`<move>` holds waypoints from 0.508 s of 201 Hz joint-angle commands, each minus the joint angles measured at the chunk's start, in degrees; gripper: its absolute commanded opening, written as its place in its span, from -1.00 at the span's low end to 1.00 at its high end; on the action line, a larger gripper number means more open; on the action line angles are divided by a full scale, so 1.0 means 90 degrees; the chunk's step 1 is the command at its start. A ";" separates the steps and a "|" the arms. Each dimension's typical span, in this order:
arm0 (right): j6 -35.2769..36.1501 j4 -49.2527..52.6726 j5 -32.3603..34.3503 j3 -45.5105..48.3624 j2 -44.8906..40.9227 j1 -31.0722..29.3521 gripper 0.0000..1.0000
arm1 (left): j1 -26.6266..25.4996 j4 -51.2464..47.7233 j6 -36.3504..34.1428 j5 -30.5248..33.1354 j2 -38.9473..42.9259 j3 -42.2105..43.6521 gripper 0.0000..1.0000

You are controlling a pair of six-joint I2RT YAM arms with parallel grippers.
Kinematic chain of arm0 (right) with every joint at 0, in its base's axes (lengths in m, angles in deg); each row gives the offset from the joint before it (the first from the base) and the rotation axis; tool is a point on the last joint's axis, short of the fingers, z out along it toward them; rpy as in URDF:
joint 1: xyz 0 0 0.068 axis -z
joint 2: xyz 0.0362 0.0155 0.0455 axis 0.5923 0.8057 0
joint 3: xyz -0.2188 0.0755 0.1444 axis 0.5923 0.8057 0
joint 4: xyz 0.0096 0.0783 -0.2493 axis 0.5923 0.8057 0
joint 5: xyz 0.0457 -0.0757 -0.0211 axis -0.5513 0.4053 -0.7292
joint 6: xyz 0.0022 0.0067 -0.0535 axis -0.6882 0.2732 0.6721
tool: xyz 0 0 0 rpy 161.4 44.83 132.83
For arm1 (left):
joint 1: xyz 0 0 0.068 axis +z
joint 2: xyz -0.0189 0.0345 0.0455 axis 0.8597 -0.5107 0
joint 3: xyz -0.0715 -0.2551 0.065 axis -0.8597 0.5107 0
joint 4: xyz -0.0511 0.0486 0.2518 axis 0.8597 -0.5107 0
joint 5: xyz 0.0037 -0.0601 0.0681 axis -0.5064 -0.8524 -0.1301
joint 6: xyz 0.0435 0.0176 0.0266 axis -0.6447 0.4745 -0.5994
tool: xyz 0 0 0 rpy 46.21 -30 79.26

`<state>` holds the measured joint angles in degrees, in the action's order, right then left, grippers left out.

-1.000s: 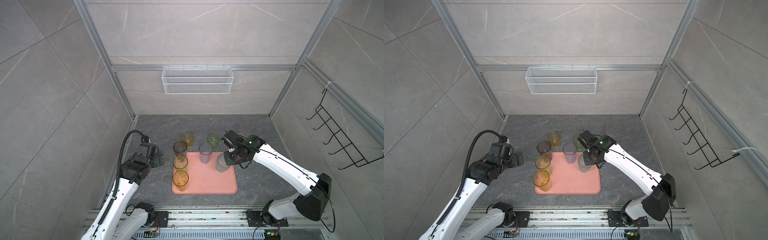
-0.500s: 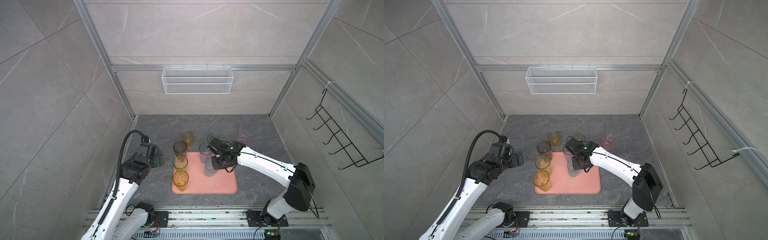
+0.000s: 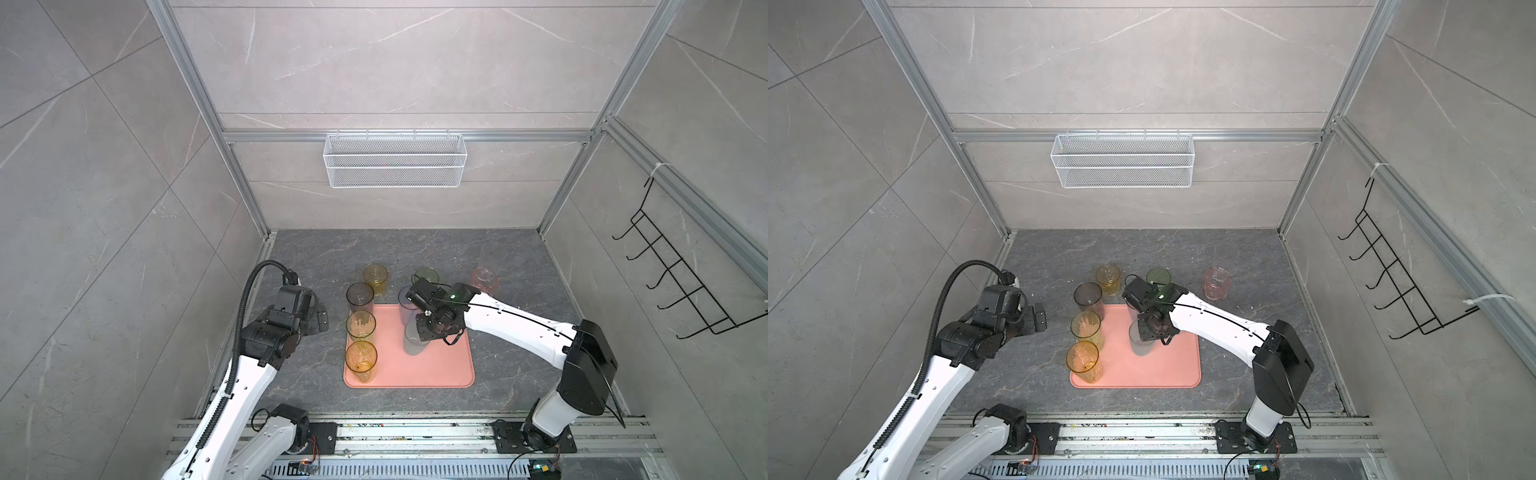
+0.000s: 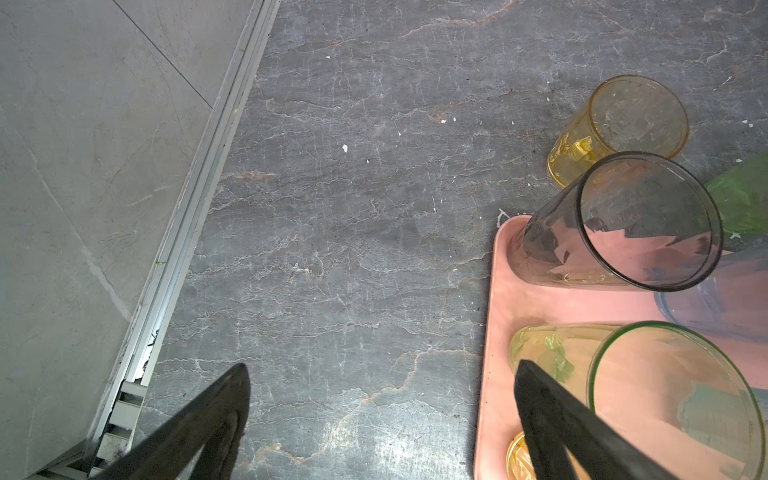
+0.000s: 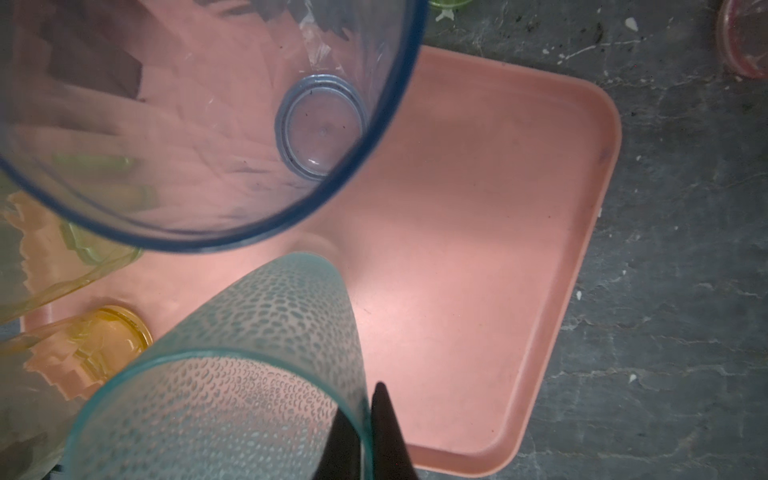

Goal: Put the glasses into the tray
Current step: 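Lower the teal glass onto the tray beside the light blue glass and open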

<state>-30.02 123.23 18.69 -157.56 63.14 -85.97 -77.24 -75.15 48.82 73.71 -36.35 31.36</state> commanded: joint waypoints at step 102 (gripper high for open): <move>-0.0114 0.0016 0.0013 -0.0487 0.0463 -0.0125 -0.99 | 0.0032 -0.0021 0.0105 0.0070 0.0004 -0.0033 0.98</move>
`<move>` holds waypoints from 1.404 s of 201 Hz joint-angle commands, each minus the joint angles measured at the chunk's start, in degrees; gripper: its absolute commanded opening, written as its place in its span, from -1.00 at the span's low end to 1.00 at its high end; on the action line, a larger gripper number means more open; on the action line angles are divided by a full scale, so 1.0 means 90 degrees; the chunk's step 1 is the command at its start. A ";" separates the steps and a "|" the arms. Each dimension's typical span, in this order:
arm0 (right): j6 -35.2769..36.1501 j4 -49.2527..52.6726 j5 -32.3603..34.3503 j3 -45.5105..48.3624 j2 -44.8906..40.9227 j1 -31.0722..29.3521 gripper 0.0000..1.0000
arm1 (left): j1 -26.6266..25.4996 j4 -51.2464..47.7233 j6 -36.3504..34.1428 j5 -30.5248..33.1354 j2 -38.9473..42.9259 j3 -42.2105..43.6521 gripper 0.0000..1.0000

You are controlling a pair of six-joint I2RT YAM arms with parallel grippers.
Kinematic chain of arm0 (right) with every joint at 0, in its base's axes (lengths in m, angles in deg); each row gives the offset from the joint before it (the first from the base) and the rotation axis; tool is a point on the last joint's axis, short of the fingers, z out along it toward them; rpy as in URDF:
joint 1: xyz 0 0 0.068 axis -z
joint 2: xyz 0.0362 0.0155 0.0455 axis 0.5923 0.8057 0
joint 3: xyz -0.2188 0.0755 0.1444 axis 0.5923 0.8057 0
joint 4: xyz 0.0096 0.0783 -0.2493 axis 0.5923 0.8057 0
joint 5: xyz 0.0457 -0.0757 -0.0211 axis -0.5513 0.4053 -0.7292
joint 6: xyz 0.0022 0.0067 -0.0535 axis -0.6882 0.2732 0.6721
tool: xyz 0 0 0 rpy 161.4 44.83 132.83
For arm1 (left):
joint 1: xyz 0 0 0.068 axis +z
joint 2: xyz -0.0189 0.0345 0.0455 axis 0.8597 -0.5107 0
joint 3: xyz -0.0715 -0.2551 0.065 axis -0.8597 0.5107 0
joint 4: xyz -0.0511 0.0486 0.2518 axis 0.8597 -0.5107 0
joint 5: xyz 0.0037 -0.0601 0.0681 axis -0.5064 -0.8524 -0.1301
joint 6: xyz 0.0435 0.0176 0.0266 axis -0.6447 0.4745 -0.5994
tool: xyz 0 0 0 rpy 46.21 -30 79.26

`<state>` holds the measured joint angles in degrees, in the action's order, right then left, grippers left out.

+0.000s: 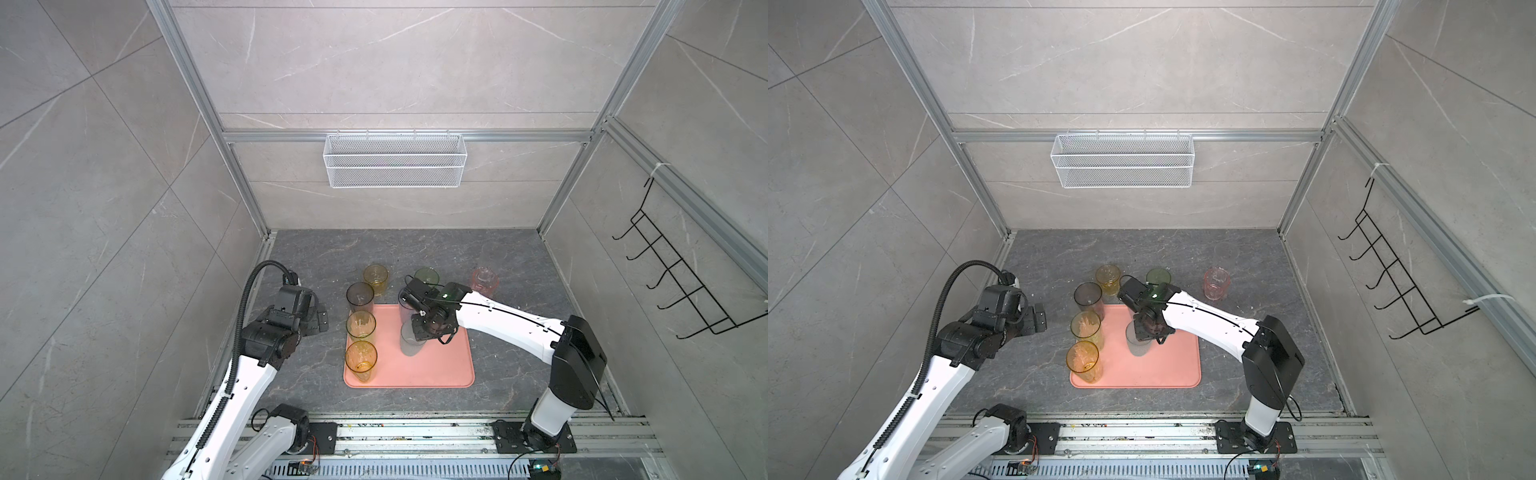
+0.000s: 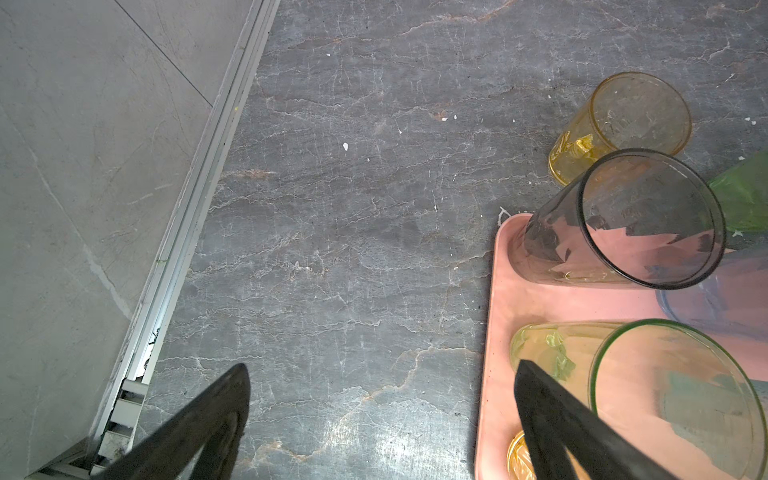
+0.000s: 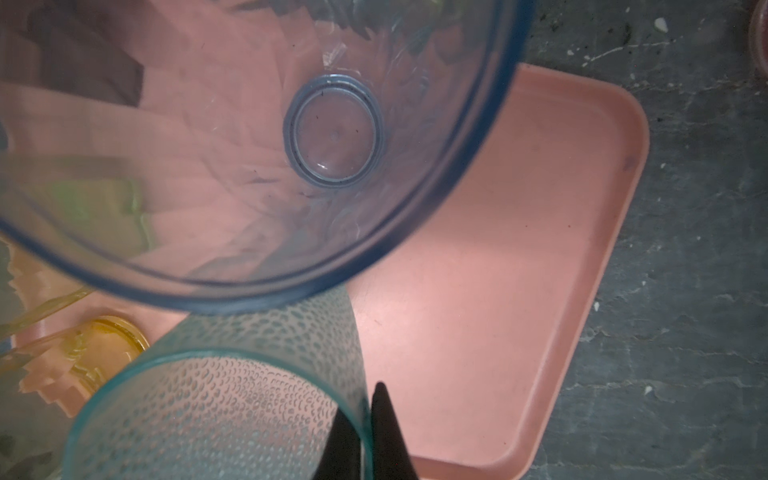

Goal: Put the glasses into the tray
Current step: 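Lower the teal glass onto the tray beside the light blue glass and open, then raise the right gripper and move it to the clear glass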

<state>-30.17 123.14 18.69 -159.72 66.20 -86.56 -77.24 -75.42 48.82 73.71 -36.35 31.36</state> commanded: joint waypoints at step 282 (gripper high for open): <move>0.0612 0.0167 0.1939 -0.0748 -0.0963 -0.0039 0.04 | 0.0027 0.0008 0.0134 0.0165 0.0088 -0.0020 0.97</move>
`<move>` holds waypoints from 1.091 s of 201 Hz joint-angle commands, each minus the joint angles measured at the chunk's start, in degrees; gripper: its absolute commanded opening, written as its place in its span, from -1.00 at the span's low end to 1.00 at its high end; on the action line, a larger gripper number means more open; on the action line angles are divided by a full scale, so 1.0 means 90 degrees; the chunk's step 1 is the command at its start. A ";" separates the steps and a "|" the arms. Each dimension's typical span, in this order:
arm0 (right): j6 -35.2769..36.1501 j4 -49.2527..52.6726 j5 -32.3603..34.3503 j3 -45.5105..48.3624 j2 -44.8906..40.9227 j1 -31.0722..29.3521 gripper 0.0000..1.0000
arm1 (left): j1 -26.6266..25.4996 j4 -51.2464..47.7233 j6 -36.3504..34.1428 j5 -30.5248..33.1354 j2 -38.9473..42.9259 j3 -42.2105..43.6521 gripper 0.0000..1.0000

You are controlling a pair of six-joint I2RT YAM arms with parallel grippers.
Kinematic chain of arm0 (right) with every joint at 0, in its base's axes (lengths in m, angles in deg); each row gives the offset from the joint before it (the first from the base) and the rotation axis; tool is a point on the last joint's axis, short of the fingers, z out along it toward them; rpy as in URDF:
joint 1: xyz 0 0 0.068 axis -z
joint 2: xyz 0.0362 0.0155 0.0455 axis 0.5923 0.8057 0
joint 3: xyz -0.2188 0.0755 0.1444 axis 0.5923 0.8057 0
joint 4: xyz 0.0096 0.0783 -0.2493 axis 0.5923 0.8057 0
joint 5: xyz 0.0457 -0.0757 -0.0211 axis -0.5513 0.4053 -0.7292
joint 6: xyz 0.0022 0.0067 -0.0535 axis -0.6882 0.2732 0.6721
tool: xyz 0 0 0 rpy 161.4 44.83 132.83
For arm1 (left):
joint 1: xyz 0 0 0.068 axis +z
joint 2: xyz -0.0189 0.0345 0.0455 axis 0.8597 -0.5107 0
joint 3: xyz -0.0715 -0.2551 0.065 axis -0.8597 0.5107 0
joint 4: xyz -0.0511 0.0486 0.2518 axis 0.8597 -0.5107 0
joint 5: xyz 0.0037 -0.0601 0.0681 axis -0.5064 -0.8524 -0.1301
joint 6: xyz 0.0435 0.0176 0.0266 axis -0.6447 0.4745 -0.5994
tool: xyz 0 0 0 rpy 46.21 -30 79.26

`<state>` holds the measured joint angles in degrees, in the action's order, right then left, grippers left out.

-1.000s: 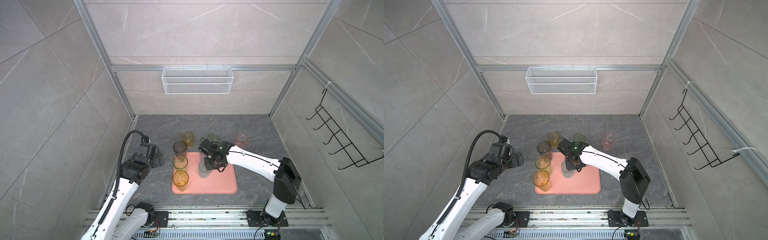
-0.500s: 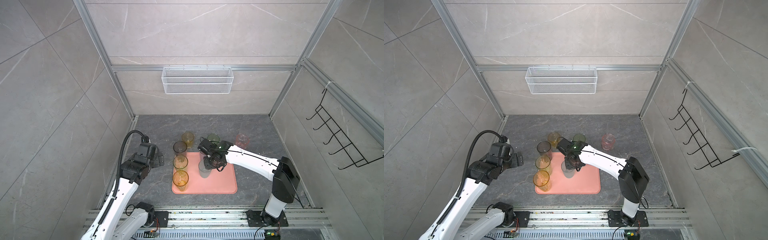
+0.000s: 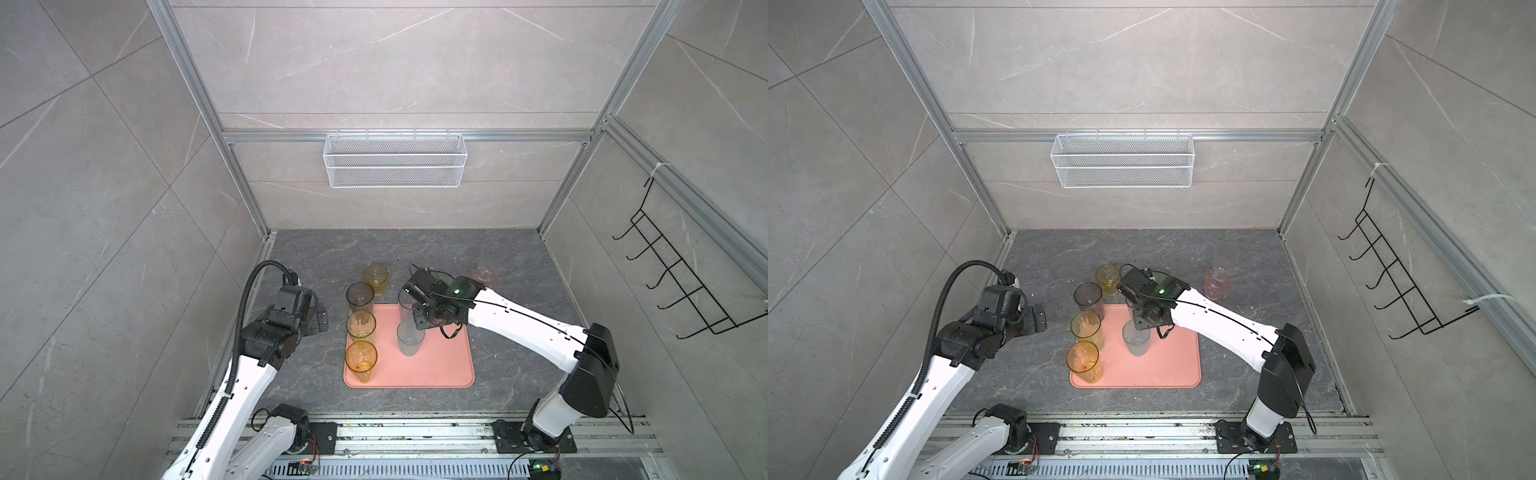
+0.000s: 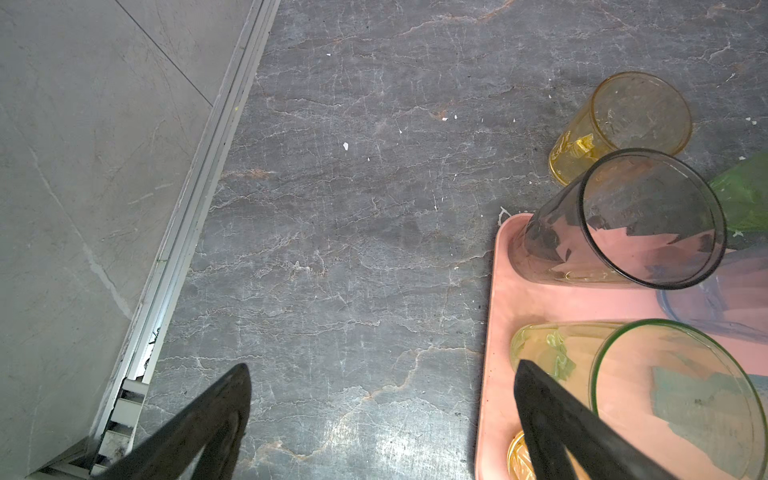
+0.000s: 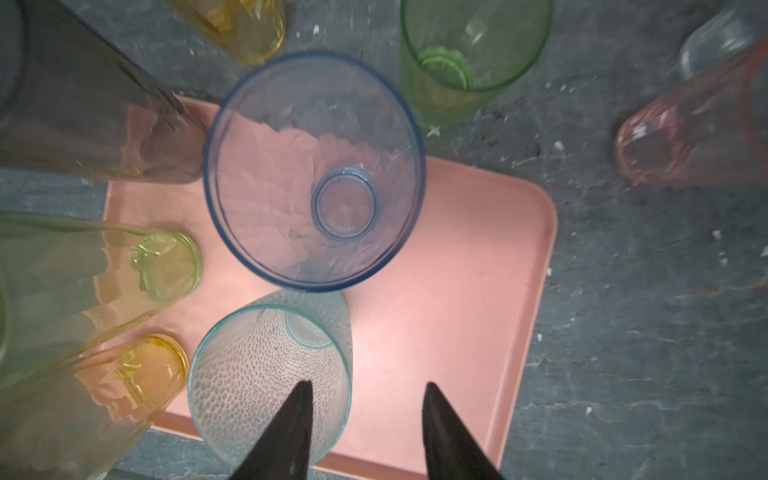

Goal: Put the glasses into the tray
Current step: 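Raise the right gripper and move it to the clear glass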

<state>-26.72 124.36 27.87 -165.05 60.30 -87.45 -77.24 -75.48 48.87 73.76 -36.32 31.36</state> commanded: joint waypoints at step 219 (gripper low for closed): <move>-0.0065 -0.4451 0.0553 0.1651 -0.0147 0.4683 0.60 | 0.0032 -0.0013 0.0148 0.0332 0.0035 -0.0007 0.97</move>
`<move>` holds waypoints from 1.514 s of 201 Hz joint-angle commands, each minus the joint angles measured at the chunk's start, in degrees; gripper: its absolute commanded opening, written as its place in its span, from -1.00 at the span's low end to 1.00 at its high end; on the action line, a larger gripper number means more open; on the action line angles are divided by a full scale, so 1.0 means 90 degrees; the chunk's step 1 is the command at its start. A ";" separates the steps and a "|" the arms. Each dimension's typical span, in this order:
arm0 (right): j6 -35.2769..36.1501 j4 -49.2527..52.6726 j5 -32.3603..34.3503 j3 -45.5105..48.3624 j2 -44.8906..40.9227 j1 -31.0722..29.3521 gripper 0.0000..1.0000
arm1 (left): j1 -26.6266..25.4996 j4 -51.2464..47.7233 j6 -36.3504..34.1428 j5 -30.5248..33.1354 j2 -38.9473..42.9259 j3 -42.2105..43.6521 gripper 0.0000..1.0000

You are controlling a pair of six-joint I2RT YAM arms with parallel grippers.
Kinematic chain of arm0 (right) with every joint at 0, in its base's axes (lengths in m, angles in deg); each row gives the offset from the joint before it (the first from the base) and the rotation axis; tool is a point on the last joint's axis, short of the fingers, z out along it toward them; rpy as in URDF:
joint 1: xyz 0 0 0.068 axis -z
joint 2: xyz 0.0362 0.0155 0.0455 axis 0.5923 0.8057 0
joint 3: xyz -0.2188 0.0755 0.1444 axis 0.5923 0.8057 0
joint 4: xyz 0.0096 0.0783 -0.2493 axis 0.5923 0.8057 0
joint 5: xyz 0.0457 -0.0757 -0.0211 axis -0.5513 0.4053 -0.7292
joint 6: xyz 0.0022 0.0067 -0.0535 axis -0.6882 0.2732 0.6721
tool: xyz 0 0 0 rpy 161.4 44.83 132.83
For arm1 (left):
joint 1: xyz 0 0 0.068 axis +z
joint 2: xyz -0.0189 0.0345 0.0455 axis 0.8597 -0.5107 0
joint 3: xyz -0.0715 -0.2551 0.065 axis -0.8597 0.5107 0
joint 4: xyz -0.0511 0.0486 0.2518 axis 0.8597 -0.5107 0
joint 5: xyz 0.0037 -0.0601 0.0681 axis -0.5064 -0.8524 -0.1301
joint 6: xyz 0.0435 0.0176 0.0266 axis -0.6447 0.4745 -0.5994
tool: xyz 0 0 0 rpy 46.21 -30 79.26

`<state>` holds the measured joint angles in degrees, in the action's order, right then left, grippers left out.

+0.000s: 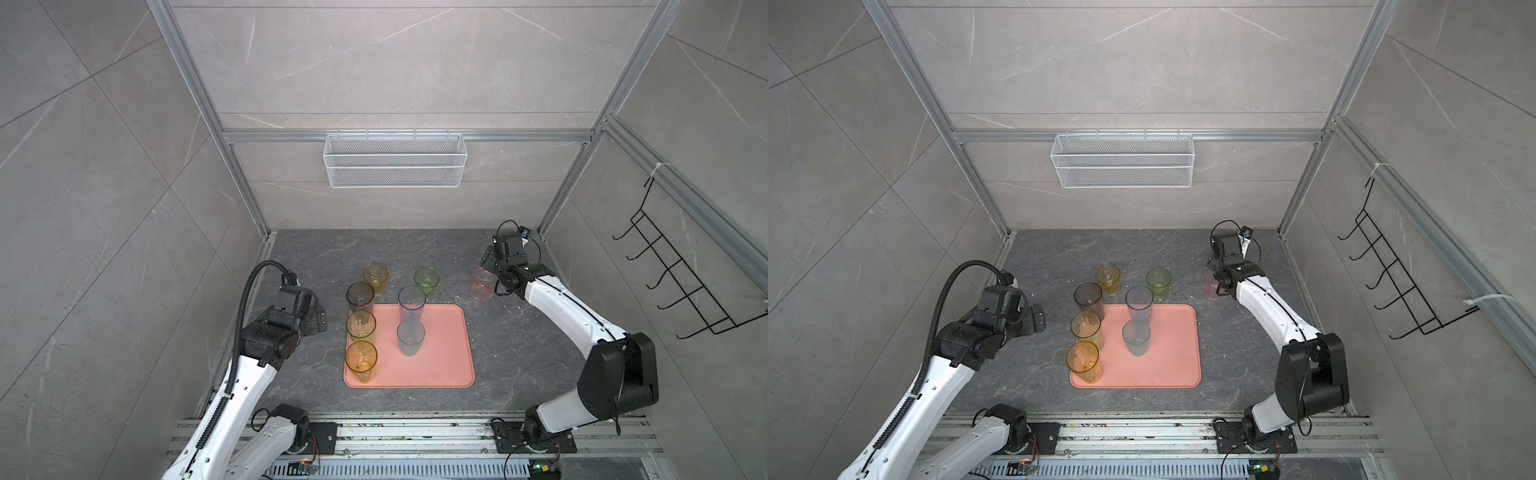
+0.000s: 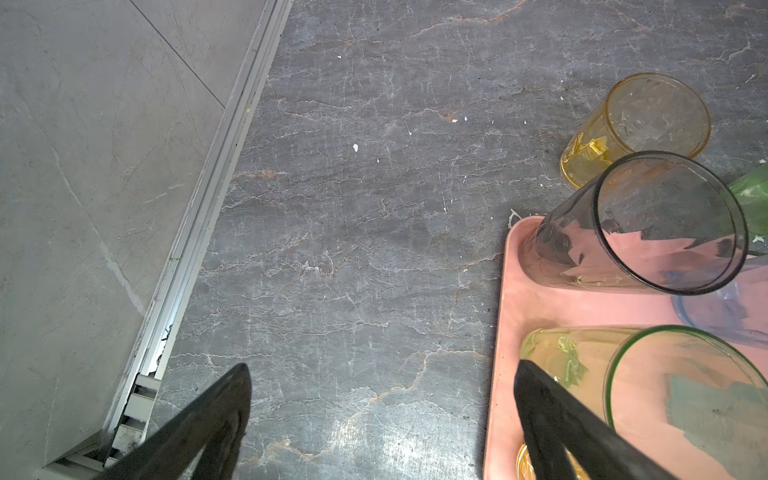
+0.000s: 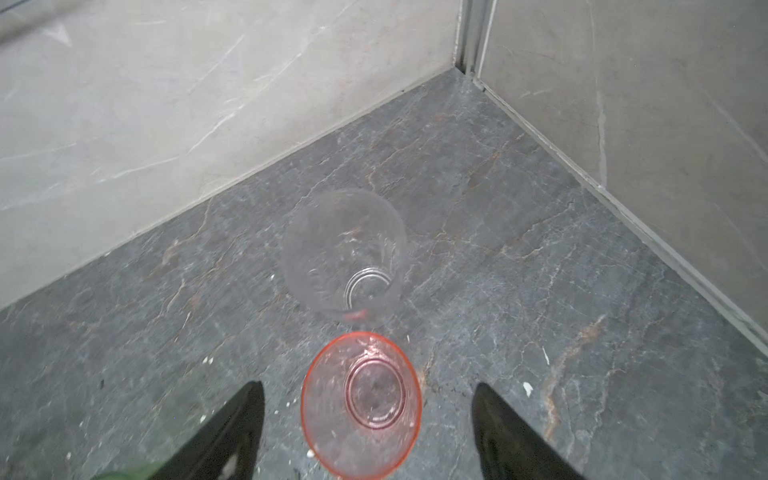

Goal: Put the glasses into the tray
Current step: 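Raise the right gripper and move it to the clear glass, then lower the right gripper onto the clear glass rim and close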

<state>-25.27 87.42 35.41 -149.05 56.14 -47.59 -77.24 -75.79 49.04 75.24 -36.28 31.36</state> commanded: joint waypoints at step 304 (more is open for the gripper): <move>-0.0768 0.0205 -0.2528 -0.1620 0.2193 0.1459 -0.23 | 0.0032 -0.0029 0.0147 0.0264 -0.0076 -0.0017 0.97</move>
<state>-32.38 87.99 13.55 -161.97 74.83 -34.67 -77.24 -75.87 49.28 76.69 -37.11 31.36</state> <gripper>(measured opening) 0.405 0.987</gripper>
